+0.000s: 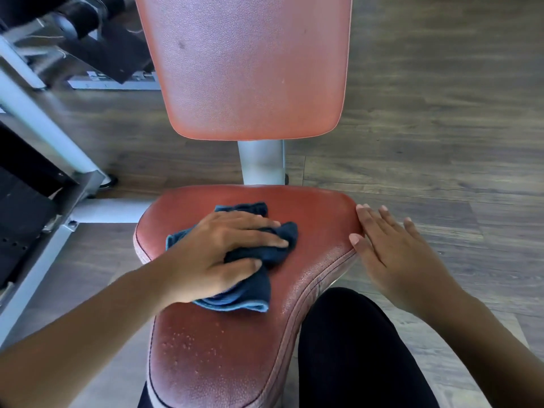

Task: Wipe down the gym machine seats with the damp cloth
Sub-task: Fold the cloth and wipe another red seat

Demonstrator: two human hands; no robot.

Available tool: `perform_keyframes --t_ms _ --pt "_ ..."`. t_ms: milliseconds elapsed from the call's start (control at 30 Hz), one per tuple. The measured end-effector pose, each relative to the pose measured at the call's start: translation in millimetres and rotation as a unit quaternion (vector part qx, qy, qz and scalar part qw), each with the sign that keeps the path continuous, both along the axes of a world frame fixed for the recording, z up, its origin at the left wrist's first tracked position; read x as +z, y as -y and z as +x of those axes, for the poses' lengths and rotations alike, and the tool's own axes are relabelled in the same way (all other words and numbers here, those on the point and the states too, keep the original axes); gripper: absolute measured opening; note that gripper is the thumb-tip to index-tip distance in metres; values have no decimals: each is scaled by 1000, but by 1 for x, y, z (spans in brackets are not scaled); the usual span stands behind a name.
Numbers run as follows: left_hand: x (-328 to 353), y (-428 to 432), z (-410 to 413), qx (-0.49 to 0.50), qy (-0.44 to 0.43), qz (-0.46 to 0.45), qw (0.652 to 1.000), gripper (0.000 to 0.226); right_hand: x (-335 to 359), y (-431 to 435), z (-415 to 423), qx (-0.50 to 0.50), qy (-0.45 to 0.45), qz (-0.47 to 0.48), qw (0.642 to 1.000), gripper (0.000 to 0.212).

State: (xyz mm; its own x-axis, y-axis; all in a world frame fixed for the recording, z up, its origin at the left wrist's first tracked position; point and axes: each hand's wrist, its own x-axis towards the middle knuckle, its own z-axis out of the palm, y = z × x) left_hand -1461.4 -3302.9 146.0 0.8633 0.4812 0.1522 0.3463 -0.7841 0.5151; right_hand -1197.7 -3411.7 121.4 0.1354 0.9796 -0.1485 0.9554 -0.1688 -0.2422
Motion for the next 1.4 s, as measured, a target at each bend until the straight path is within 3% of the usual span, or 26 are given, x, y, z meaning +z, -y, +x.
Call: perform_keyframes --t_ms 167,333,433,533,600,667,733,933,1200,1400 --pt "-11 -28 -7 217 21 21 976 48 6 -18 -23 21 -37 52 998 84" --pt "-7 10 -12 205 43 -4 978 44 11 -54 -73 66 -62 75 993 64" --pt "-9 22 -38 269 71 27 960 42 10 -67 -94 96 -73 52 991 56" --pt "-17 3 -50 440 63 49 895 46 8 -70 -103 111 -64 29 991 56" --pt "-16 -19 -49 546 43 -1 836 44 8 -70 -103 114 -58 23 992 57" --pt "-12 -36 -42 610 29 -58 790 36 8 -70 -103 114 -56 17 992 57" --pt "-13 -38 -35 637 10 -78 767 34 9 -69 -103 114 -52 16 992 57" --pt "-32 12 -36 612 44 -49 788 39 10 -70 -106 107 -34 6 994 57" --pt "-3 -57 -30 660 -52 -154 734 30 11 -71 -109 106 -33 -7 994 57" --pt "-18 -7 -29 625 -41 -91 774 39 10 -74 -111 97 -40 3 995 57"
